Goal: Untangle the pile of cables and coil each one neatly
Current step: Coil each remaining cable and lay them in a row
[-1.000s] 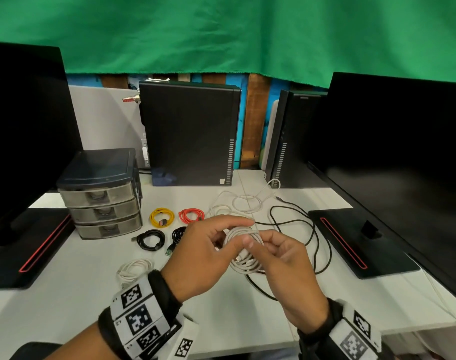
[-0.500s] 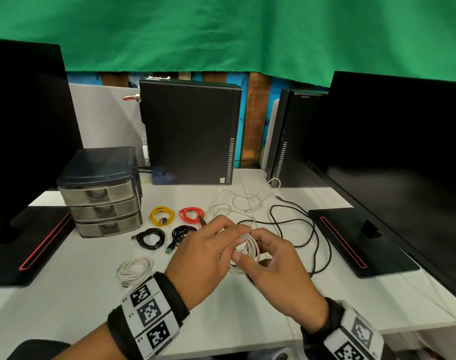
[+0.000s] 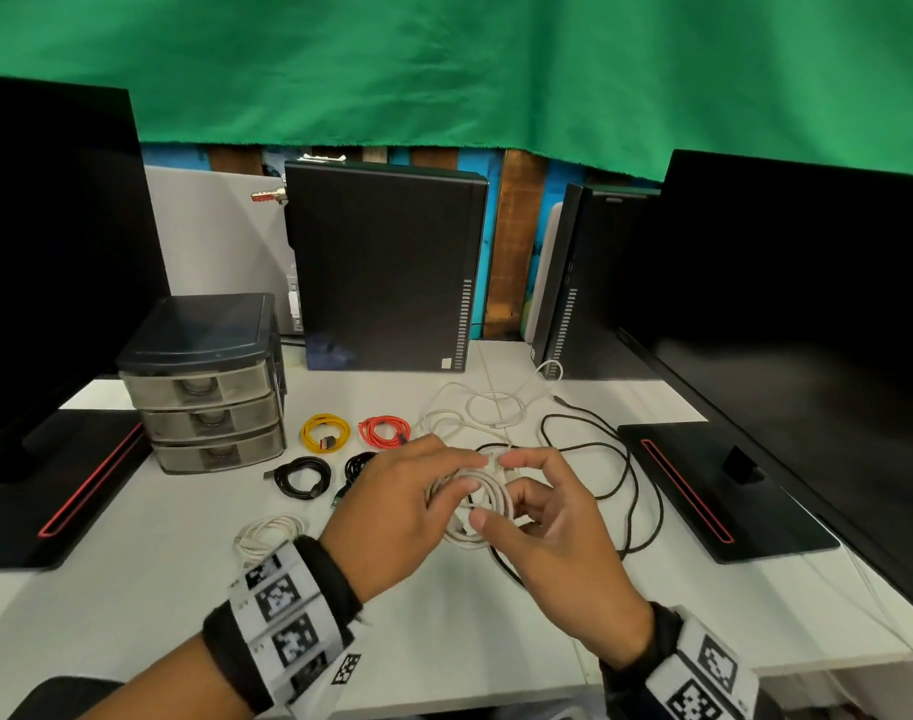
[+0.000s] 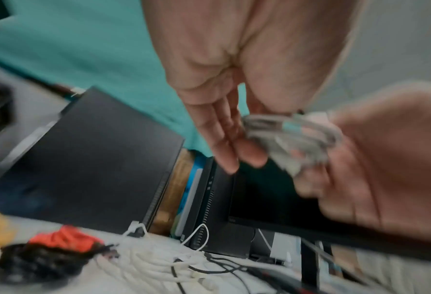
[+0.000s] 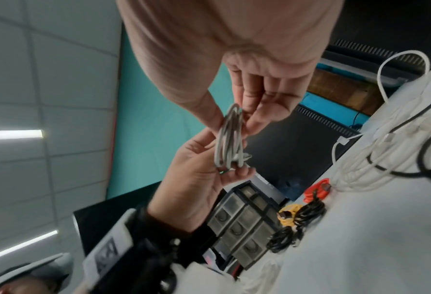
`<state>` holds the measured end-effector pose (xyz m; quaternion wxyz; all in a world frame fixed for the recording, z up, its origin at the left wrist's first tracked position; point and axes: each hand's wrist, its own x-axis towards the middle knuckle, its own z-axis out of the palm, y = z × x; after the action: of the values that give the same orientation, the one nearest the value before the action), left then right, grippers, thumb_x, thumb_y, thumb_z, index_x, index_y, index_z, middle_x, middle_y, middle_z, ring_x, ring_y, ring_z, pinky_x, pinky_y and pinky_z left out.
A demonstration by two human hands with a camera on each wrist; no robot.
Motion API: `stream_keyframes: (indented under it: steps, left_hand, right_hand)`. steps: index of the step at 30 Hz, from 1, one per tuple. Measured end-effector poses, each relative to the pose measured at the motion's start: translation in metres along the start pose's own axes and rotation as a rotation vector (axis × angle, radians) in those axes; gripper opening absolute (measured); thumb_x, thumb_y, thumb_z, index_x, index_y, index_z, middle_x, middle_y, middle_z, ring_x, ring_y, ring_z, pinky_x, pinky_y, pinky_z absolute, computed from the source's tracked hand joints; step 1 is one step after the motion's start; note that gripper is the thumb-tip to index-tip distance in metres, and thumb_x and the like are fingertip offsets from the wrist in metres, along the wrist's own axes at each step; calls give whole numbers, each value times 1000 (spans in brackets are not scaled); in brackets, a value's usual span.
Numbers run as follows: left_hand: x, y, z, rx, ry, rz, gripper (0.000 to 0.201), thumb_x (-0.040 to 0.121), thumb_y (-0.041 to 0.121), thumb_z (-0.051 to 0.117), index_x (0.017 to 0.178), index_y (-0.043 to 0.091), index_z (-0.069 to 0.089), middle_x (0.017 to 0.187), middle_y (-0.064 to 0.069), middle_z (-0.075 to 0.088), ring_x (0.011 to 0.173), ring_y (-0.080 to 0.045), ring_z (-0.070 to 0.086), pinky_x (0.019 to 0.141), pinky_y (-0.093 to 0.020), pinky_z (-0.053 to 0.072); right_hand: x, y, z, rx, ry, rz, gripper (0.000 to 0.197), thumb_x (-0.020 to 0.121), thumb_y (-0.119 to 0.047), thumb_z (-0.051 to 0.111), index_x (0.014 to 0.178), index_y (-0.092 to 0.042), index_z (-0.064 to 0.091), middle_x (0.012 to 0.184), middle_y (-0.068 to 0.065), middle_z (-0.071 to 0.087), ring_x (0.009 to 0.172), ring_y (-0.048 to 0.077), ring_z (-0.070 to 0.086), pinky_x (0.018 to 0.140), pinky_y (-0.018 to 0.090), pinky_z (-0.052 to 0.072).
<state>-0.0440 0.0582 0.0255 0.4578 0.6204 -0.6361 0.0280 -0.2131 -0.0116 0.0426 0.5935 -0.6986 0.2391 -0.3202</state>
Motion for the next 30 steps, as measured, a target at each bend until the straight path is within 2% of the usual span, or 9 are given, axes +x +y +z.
stream_keyframes:
  steps: [3, 5, 8, 10, 13, 18, 23, 27, 30]
  left_hand:
    - [7, -11, -16, -94, -216, -232, 17, 89, 30, 74, 106, 32, 76, 91, 16, 70, 79, -2, 65, 74, -19, 52]
    - [8, -19, -25, -36, -334, -291, 17, 88, 31, 76, 104, 35, 76, 85, 15, 69, 75, 1, 62, 71, -17, 50]
    - [7, -34, -36, 130, -455, -386, 18, 90, 41, 71, 107, 37, 74, 85, 17, 70, 78, 1, 63, 80, -25, 54]
    - [8, -43, -49, 254, -479, -494, 24, 92, 48, 65, 112, 36, 72, 91, 15, 72, 83, -1, 63, 83, -25, 53]
    - [13, -54, -75, 279, -380, -571, 27, 93, 51, 62, 113, 36, 71, 96, 11, 71, 85, -7, 66, 83, -30, 54]
    - [17, -60, -109, 189, -251, -640, 32, 92, 52, 61, 116, 33, 68, 95, 10, 69, 80, -6, 67, 80, -29, 54]
    - [17, -59, -110, 159, -239, -644, 26, 93, 49, 62, 114, 34, 67, 94, 10, 70, 80, -7, 68, 80, -30, 55]
    - [18, -41, -87, 111, -281, -582, 9, 91, 39, 70, 92, 31, 74, 88, 6, 71, 67, -4, 66, 63, -25, 54]
    - [10, -28, -55, 335, -534, -639, 26, 78, 46, 79, 89, 23, 69, 90, 5, 68, 78, -10, 65, 71, -29, 55]
  right_hand:
    - [5, 11, 6, -6, 16, 96, 25, 83, -3, 77, 99, -15, 63, 78, 12, 74, 69, 18, 59, 68, 30, 49]
    - [9, 17, 15, 37, 25, 171, 22, 83, -1, 77, 99, -10, 64, 73, 8, 73, 63, 15, 58, 58, 24, 47]
    - [19, 31, 35, 69, 31, 309, 22, 84, -1, 75, 100, -5, 62, 68, 12, 66, 52, 15, 54, 46, 24, 41]
    - [30, 46, 51, 89, 3, 429, 21, 83, 1, 75, 96, -5, 60, 68, 14, 64, 49, 17, 54, 45, 25, 43]
    - [42, 63, 77, 81, -51, 539, 21, 83, 6, 72, 95, -4, 57, 64, 13, 60, 42, 15, 52, 42, 23, 44]
    - [50, 66, 95, 11, -86, 517, 11, 90, -1, 68, 96, -8, 61, 84, 7, 64, 56, 14, 62, 48, 25, 53]
    - [29, 56, 57, -152, -79, 447, 13, 93, -18, 69, 105, -13, 65, 110, 8, 64, 73, 16, 65, 53, 27, 51]
    - [16, 41, 6, -182, -38, 426, 7, 93, -8, 63, 93, -9, 71, 92, 10, 70, 63, 15, 66, 53, 28, 49]
    - [19, 29, -36, -153, 98, 413, 7, 93, -11, 65, 94, -7, 71, 84, 11, 72, 64, 17, 65, 54, 27, 51]
